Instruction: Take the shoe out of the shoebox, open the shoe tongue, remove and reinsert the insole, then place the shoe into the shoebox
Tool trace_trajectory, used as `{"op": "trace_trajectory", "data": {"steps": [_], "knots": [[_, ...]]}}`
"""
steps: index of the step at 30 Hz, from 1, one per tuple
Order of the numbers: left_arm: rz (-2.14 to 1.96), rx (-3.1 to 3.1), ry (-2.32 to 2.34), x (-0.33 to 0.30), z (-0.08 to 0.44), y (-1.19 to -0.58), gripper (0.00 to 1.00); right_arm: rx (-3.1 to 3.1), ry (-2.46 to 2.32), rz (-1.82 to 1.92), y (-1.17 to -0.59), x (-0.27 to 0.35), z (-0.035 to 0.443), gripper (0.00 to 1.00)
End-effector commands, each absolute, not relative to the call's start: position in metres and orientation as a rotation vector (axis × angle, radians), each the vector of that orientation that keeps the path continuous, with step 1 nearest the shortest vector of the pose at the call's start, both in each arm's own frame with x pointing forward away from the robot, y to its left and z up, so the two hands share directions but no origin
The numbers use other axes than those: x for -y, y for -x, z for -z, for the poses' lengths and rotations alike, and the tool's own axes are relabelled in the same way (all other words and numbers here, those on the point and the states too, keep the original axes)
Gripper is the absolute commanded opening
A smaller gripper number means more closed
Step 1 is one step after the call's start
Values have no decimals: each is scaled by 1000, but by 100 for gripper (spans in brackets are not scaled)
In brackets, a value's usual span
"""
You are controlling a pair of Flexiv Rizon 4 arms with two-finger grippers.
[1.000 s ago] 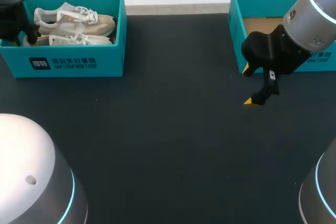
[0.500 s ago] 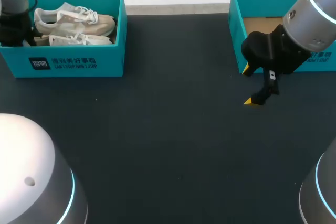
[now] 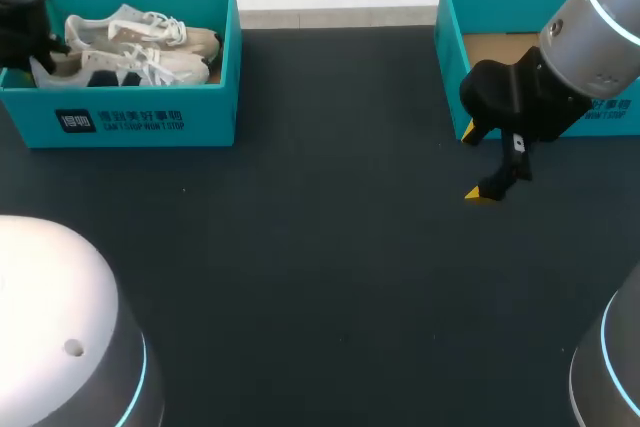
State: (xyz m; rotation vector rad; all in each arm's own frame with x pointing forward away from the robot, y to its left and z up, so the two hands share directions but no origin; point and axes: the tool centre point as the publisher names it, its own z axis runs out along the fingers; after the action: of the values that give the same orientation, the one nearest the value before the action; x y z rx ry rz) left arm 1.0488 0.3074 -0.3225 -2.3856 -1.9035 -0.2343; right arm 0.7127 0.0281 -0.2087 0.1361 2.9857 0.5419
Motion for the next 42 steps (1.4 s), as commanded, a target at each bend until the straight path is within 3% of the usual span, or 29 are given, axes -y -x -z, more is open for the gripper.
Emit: {"op": "trace_trajectory", "data": {"steps": [1,17,37,42], "knots": [[230,1901,2337,-307,281,-1050,0,-2988,-136,-538,-714,-29,210,100],[237,1924,2239,-320,177,-1066,0,-2988,-136,-538,-714,-29,210,100],[237,1924,2239,-320,177,-1066,0,-2988,-136,-538,-714,-29,210,100],[383,1930,2263,-306,166,-1019,0,-2988,-136,-538,-714,-29,210,100]]}}
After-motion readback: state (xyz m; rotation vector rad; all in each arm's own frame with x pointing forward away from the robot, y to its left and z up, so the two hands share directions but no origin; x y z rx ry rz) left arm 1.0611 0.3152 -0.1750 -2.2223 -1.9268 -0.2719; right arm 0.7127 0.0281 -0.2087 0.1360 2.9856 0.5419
